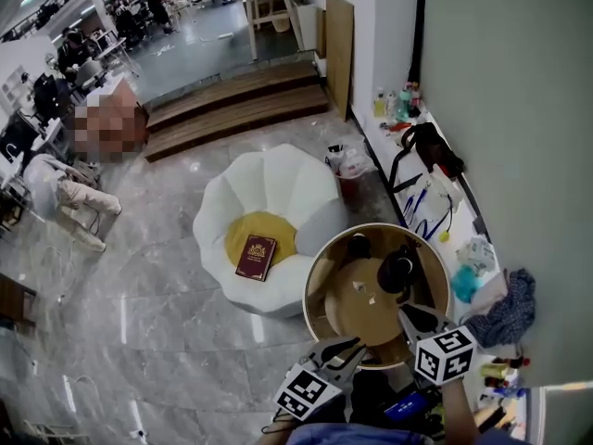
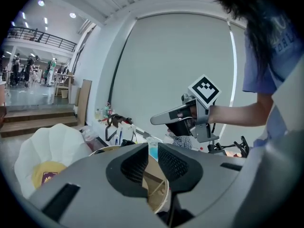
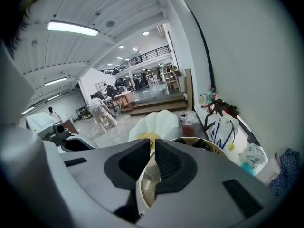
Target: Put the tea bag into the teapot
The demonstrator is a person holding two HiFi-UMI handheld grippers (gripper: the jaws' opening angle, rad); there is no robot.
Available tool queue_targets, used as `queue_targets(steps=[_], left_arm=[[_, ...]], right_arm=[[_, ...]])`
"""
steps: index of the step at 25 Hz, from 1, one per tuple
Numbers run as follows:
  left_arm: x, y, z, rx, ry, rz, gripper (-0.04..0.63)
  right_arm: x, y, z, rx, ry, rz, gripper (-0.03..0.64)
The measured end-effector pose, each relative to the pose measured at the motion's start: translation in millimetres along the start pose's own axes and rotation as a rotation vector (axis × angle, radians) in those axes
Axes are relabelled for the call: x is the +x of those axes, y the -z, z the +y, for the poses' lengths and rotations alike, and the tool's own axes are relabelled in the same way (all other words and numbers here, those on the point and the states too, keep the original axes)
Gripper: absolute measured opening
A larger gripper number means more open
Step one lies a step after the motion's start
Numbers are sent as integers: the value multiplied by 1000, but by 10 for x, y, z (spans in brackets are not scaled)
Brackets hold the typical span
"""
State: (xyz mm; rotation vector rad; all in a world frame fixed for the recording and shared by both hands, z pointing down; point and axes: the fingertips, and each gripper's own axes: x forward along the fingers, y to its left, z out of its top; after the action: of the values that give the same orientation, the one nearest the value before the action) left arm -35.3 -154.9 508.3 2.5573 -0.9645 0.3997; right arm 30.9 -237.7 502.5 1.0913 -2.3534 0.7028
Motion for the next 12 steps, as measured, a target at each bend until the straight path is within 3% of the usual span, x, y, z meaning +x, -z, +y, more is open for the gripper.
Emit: queue_targets(steps=[12], left_arm=[[-730, 0, -311, 68, 59, -69, 58]], right_arm=[[-615, 159, 764, 26, 89, -110, 37]])
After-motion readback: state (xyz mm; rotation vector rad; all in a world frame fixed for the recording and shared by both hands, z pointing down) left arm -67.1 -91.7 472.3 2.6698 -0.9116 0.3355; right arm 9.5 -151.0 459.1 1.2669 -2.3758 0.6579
